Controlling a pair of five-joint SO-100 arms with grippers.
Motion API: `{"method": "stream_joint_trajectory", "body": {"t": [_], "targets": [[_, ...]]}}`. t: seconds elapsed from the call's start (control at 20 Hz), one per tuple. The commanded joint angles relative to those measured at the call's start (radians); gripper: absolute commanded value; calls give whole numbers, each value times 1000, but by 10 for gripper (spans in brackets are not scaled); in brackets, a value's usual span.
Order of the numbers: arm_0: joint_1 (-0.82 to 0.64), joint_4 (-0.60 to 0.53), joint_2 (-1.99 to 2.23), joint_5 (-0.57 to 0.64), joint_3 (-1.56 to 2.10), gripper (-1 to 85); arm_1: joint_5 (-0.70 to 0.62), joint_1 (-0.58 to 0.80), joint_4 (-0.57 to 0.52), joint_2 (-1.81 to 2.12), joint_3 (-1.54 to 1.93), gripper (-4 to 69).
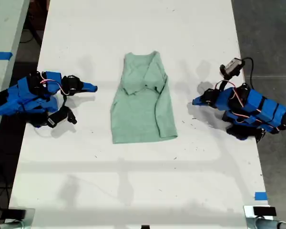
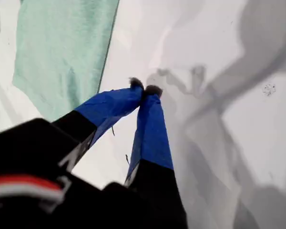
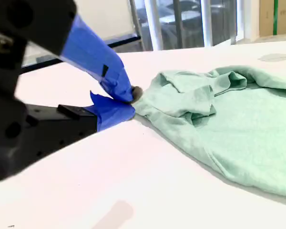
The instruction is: Fold t shirt
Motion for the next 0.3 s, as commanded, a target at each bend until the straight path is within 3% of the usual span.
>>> {"method": "stream_joint_trajectory", "body": {"t": [0.0, 0.25], "targets": [[3, 5, 8, -17, -2, 0, 15, 8, 0, 15, 43, 16], [5, 12, 8, -32, 0, 0, 23, -5, 5, 15, 43, 16]]}}
